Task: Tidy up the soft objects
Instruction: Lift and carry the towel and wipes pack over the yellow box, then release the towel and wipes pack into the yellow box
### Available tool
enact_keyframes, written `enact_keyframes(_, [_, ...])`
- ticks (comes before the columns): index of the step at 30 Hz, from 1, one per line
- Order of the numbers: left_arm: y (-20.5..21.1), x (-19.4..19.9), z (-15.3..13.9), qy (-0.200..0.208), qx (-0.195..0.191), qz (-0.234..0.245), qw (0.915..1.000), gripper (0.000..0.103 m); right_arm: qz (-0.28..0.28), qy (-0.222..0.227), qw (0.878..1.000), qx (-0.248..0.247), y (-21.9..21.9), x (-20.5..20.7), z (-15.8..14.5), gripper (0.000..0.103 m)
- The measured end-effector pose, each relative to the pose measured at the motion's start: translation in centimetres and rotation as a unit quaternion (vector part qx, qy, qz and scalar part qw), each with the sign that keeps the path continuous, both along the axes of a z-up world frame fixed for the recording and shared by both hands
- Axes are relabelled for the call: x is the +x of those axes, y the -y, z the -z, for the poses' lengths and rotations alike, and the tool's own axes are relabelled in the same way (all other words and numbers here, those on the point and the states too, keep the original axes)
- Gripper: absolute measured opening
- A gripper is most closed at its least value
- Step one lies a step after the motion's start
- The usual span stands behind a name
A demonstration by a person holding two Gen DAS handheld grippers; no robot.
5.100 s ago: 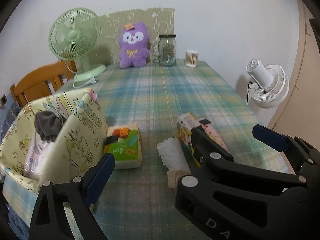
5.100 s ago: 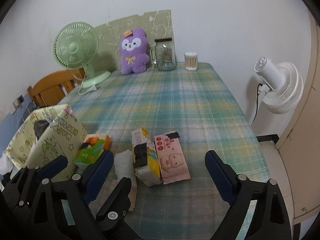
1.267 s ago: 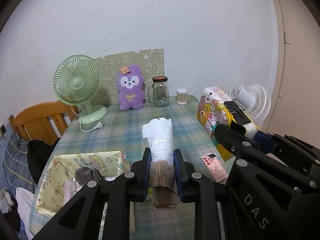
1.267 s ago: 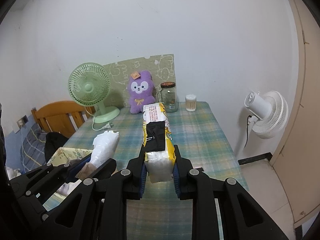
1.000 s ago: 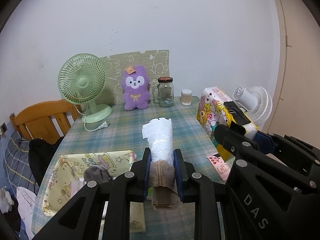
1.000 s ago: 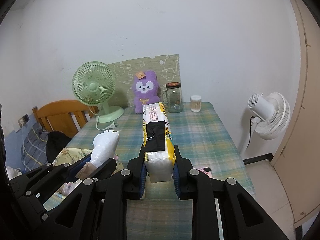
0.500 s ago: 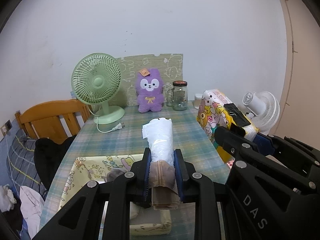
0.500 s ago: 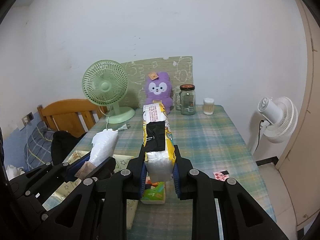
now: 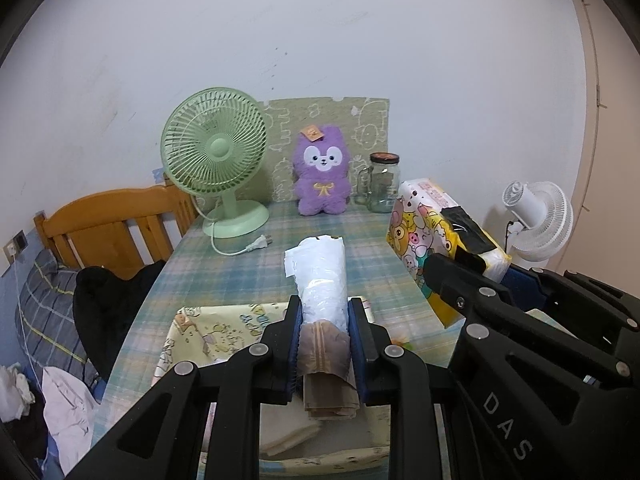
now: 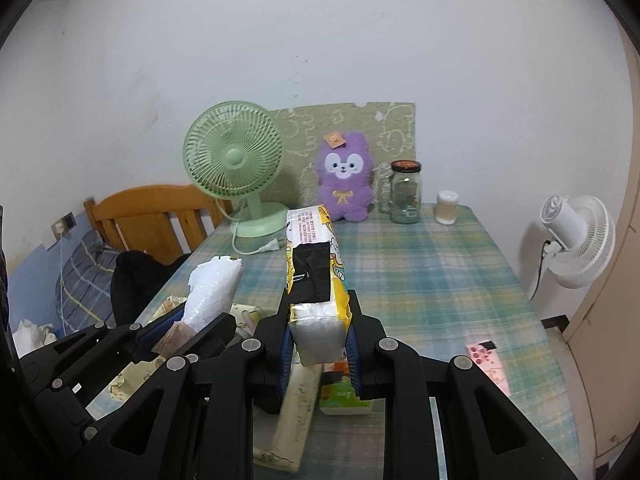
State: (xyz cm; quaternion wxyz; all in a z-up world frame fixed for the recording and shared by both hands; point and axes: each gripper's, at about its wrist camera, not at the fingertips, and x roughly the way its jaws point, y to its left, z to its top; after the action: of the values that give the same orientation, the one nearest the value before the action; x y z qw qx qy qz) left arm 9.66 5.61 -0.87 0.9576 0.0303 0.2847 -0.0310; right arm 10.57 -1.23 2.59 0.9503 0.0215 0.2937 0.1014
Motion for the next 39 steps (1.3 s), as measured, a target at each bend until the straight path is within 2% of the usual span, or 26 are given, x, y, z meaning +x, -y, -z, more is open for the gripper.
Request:
enact_keyframes(15, [-4.3, 1.2, 2.6, -0.027, 0.013, -0.031, 0.9991, 0.022, -0.047, -0.026, 0.998, -0.008, -4.6, 1.4, 2.5, 0.026])
enact_keyframes(22, [-6.3, 2.3, 4.6, -0.056, 0.011, -0.057, 0.9967, 0.023, -0.072, -0.042, 0.996, -0.016, -6.7, 2.1, 4.1, 0.026])
enact_keyframes(24, [-6.7, 2.5, 4.9, -0.061, 0.011, -0.061, 0.9962, 0.032, -0.081, -0.047, 0.995, -0.014, -7.1, 2.3, 4.4, 0.026])
enact_keyframes(25, [-6.8, 2.6, 5.1, -0.063, 0.012, -0.062, 0.996, 0.04, -0.084, -0.05, 0.995, -0.013, -7.3, 2.3, 4.6, 0.026])
enact_keyframes(27, [-7.2, 2.7, 5.3, -0.065, 0.016, -0.071, 0.9952, 0.046, -0.09, -0.053, 0.995, -0.01, -7.6, 2.5, 4.9, 0.026])
enact_keyframes(29, [-7.5, 2.7, 5.6, -0.067, 0.02, -0.076, 0.9946, 0.064, -0.096, -0.056, 0.994, -0.007, -7.8, 2.6, 5.2, 0.026])
enact_keyframes(31, [-7.7, 2.5, 5.7, -0.067, 0.022, -0.084, 0.994, 0.076, -0.102, -0.06, 0.993, -0.004, -8.0, 2.7, 5.4, 0.026])
enact_keyframes(39, [-8.1, 2.2, 6.0, -0.076, 0.02, -0.087, 0.9931, 0.082, -0.119, -0.072, 0.99, 0.01, -8.5, 3.0, 6.3, 0.026])
